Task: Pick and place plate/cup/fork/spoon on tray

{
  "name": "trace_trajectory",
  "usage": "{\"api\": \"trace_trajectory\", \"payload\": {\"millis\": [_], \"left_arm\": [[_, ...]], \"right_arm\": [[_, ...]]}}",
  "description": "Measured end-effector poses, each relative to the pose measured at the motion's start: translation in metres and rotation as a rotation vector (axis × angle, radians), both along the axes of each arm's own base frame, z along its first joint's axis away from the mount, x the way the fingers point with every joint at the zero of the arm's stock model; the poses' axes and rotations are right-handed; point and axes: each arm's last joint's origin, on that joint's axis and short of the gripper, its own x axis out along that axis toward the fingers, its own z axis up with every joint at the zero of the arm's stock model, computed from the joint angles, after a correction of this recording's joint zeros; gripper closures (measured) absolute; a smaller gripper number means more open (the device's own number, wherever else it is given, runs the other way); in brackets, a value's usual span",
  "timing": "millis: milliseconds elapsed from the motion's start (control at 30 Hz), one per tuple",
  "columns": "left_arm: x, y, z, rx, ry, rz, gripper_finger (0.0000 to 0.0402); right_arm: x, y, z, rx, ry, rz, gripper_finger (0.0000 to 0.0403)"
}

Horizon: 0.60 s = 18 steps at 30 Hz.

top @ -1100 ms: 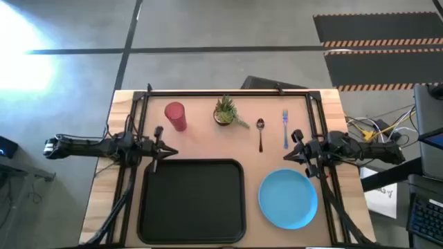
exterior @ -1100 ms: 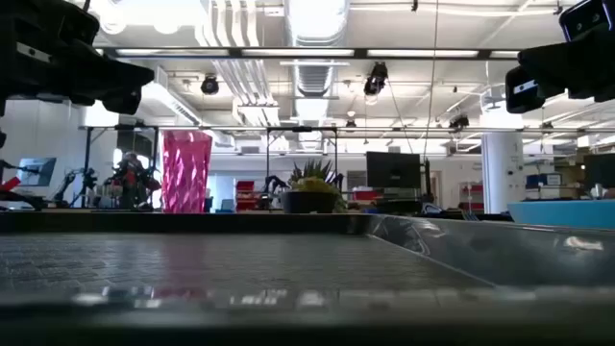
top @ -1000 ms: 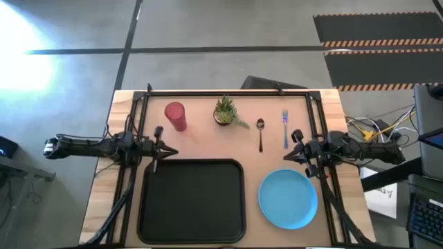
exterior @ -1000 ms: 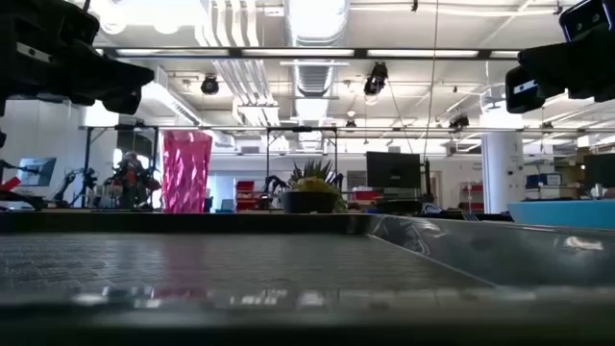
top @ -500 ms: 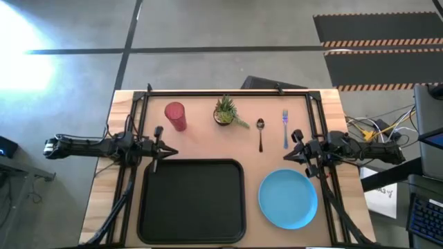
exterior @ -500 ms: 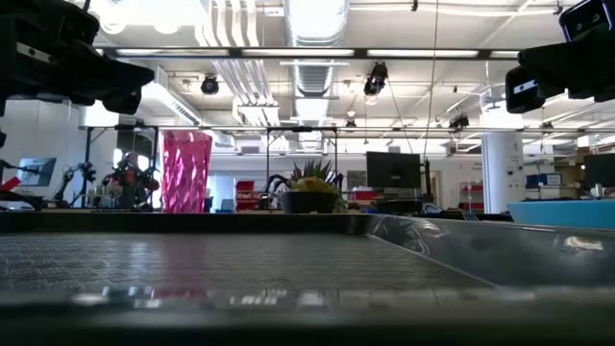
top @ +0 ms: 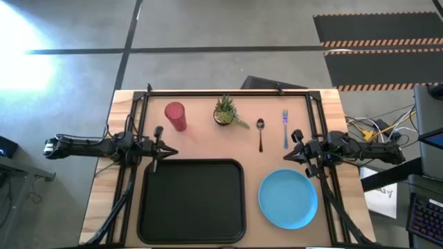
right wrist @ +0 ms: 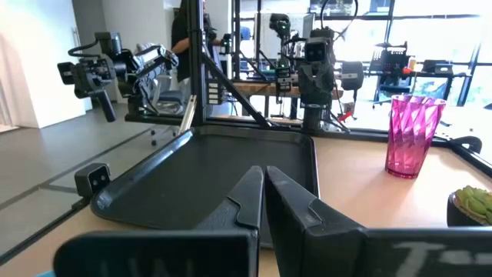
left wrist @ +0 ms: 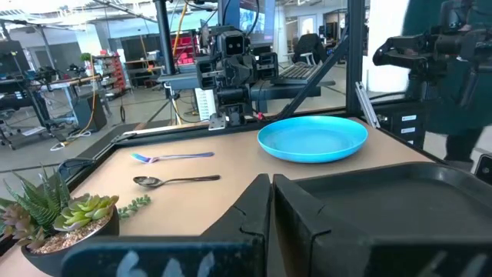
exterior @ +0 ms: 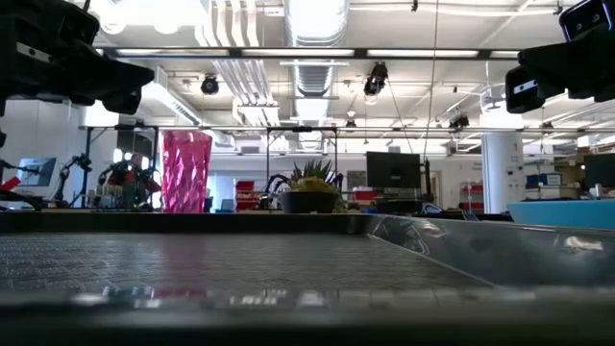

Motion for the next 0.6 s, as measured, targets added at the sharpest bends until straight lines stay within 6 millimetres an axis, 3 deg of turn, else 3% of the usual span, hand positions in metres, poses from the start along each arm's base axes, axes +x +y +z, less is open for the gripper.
{"api": "trace_trajectory", "payload": {"millis": [600], "left_arm": [[0.0,0.0,0.0001,0.0,-0.001,0.0,0.0402]], "right_arm": [[0.0004,-0.0015,0.0001,-0.001,-0.001,-0.053,0.0394]]}}
